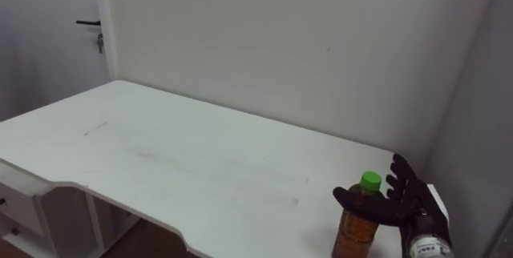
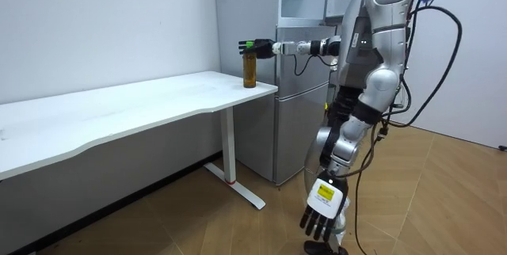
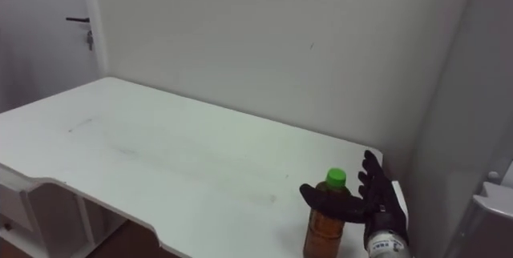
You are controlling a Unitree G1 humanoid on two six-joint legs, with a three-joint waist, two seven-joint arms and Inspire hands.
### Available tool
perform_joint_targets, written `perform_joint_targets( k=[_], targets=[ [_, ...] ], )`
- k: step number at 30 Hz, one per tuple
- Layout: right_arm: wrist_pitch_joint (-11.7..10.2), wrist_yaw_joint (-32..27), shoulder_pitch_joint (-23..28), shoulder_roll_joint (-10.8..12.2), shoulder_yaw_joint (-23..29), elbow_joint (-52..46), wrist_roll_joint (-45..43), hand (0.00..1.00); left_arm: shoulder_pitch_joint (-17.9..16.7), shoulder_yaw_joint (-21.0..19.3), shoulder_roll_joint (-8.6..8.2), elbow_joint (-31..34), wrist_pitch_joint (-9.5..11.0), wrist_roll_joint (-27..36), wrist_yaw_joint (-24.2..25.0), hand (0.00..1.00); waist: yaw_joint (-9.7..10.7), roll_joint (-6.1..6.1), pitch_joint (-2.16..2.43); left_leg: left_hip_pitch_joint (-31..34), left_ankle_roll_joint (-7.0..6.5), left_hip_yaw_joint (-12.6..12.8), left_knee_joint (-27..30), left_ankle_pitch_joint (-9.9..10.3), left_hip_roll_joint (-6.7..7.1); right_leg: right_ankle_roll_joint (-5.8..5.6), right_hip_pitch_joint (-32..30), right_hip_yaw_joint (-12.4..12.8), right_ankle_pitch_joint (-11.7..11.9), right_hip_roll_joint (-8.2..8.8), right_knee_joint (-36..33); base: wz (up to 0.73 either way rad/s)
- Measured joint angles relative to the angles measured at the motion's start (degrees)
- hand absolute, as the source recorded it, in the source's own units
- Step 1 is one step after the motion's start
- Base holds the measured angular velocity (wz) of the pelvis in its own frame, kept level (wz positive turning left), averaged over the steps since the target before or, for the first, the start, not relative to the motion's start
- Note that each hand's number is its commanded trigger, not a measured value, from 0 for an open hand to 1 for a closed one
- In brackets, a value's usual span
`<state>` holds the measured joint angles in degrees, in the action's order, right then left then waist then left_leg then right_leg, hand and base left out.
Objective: Put the bottle in the upper fridge
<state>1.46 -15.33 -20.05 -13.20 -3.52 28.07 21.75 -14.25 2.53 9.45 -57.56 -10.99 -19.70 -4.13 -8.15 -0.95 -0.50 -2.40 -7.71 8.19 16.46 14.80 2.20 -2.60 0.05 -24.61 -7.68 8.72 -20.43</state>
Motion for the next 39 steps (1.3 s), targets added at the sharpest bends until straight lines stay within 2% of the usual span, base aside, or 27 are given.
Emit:
perform_joint_targets(
  k=[3, 7, 15, 17, 25, 27, 29, 30, 32, 36, 39],
  targets=[
    [1.3, -0.12, 0.08, -0.01, 0.01, 1.32, 0.03, 0.0, 0.13, 0.1, -0.1, 0.53, 0.05, 0.02, 0.91, 0.0, -0.04, -0.18, 0.06, 1.02, -0.68, -0.54, 0.31, -0.34, 0.85, -0.11, -1.17, -0.74, -0.2, 1.06, -0.78, 0.1],
    [1.31, -0.08, 0.09, -0.02, -0.15, 2.85, 0.17, 0.0, -0.53, 0.48, 0.1, 1.66, 0.01, 0.02, 1.08, 0.0, -0.03, 0.06, -0.03, 1.74, -1.25, -0.54, 0.27, -0.66, 1.55, -0.11, -2.18, -0.76, -0.21, 1.84, -1.26, 0.0],
    [1.27, -0.41, 0.12, 0.13, -0.37, 6.17, 0.13, 0.0, -1.17, 0.94, 0.09, 2.37, -0.03, 0.1, 1.04, 0.0, -0.32, -0.04, 0.03, 2.11, -1.4, -0.52, 0.26, -0.71, 1.7, -0.12, -2.56, -0.87, -0.2, 2.11, -1.5, 0.0],
    [1.26, -1.16, 0.12, 0.26, -0.36, 6.77, 0.16, 0.0, -1.16, 1.38, 0.07, 2.36, 0.01, 0.53, 0.96, 0.0, -0.38, -0.11, 0.17, 2.72, -1.44, -0.51, 0.44, -0.73, 1.71, -0.12, -3.31, -0.79, -0.19, 2.2, -1.94, 0.0],
    [1.26, -2.89, 0.12, 0.33, -0.35, 7.89, 0.26, 0.0, -1.96, 3.23, 0.13, 2.35, 0.34, 3.3, -0.41, 0.0, -0.24, 0.6, 0.04, 4.14, -1.47, -0.23, 1.19, -0.75, 1.71, -0.11, -4.44, -2.32, -0.2, 2.66, -2.38, -0.01],
    [1.23, -2.92, 0.11, 0.33, -0.35, 7.88, 0.23, 0.0, -2.18, 3.3, 0.09, 2.35, 0.34, 3.31, -0.42, 0.0, -0.22, 0.59, 0.25, 4.63, -1.5, 0.09, 1.23, -0.78, 1.71, -0.1, -5.08, -2.29, -0.21, 2.74, -2.59, -0.06],
    [1.01, -3.14, 0.06, 0.32, -0.36, 7.88, 0.37, 0.0, -2.32, 3.4, 0.09, 2.36, 0.33, 3.41, -0.44, 0.0, -0.26, 0.66, 0.23, 4.91, -1.59, 0.21, 1.33, -0.84, 1.73, -0.1, -5.24, -2.4, -0.2, 2.84, -2.63, -0.03],
    [0.98, -3.34, 0.06, 0.28, -0.34, 7.89, 0.48, 0.0, -2.42, 3.39, 0.11, 2.36, 0.31, 4.04, -0.52, 0.0, -0.22, 1.07, 0.03, 4.98, -1.59, 0.21, 1.34, -0.84, 1.78, -0.1, -5.25, -2.47, -0.2, 2.89, -2.54, 0.0],
    [0.88, -3.44, -0.12, 0.18, -0.31, 7.94, 0.53, 0.0, -2.28, 3.38, 0.12, 2.35, 0.32, 4.61, -0.66, 0.0, -0.24, 1.01, 0.12, 5.46, -1.69, 0.2, 1.34, -0.88, 1.93, -0.09, -5.76, -2.37, -0.2, 3.0, -2.53, 0.0],
    [-1.41, -4.55, -1.04, 0.03, -0.28, 9.76, 0.51, 0.0, -1.73, 3.4, -0.02, 2.32, 1.18, 5.2, -0.79, 0.0, -0.32, 1.26, -0.01, 6.51, -2.2, 0.2, 1.47, -1.26, 2.56, -0.1, -6.5, -2.33, -0.2, 3.59, -2.6, 0.01],
    [-1.98, -5.12, -1.44, -0.05, -0.28, 9.88, 0.47, 0.0, -1.45, 3.45, -0.01, 2.27, 1.84, 5.89, -1.72, 0.0, -0.43, 1.3, -0.07, 7.48, -2.53, 0.23, 1.87, -1.44, 2.93, -0.07, -8.08, -2.21, -0.12, 4.26, -3.75, 0.0]
  ],
)
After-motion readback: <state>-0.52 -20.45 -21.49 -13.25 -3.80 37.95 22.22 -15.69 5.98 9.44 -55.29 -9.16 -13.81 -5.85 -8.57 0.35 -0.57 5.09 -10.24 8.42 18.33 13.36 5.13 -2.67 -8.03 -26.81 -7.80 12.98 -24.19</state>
